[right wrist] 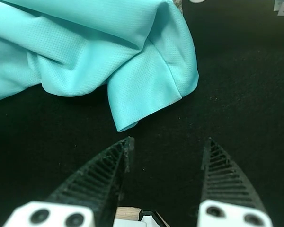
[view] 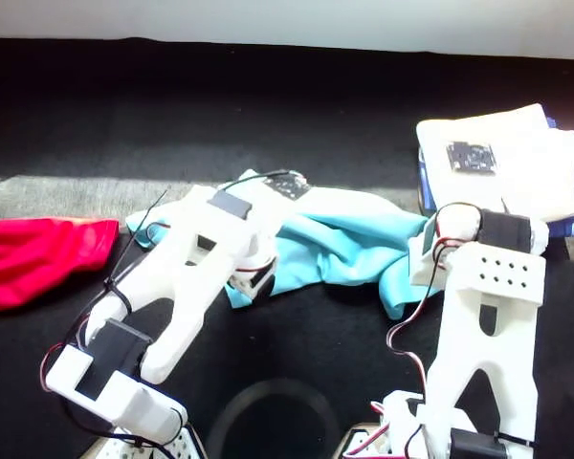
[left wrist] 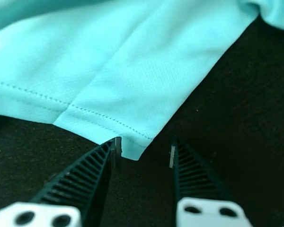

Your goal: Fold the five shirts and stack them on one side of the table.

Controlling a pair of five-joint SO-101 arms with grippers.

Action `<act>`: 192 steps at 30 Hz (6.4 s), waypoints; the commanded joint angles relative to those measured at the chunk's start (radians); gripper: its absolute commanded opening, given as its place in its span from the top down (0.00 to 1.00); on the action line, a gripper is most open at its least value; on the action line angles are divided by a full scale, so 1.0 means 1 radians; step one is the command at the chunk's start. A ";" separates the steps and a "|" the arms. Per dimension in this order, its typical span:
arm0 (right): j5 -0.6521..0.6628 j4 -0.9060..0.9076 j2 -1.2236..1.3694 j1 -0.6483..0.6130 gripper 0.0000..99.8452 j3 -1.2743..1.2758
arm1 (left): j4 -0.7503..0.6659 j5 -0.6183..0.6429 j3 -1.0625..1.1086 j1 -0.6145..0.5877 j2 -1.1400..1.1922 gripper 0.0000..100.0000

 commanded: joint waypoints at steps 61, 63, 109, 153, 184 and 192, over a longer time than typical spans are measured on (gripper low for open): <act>0.100 -0.588 0.005 -0.679 0.77 0.618 | 0.327 -0.180 -0.171 -0.789 -0.344 0.99; 0.100 -0.699 0.005 -0.596 0.77 0.653 | 0.328 -0.180 -0.174 -0.789 -0.344 0.99; 0.103 -0.659 0.363 -0.344 0.77 0.338 | 0.324 -0.175 -0.174 -0.722 -0.344 0.99; 0.101 -0.484 -0.234 -0.591 0.77 0.727 | 0.299 -0.175 -0.165 -0.716 -0.343 0.99; 0.244 -0.453 -0.375 -0.295 0.99 0.621 | 0.106 -0.181 0.240 -0.645 -0.335 0.99; 0.379 -0.351 -0.562 -0.059 0.99 0.621 | 0.173 -0.180 0.265 -0.449 -0.344 0.98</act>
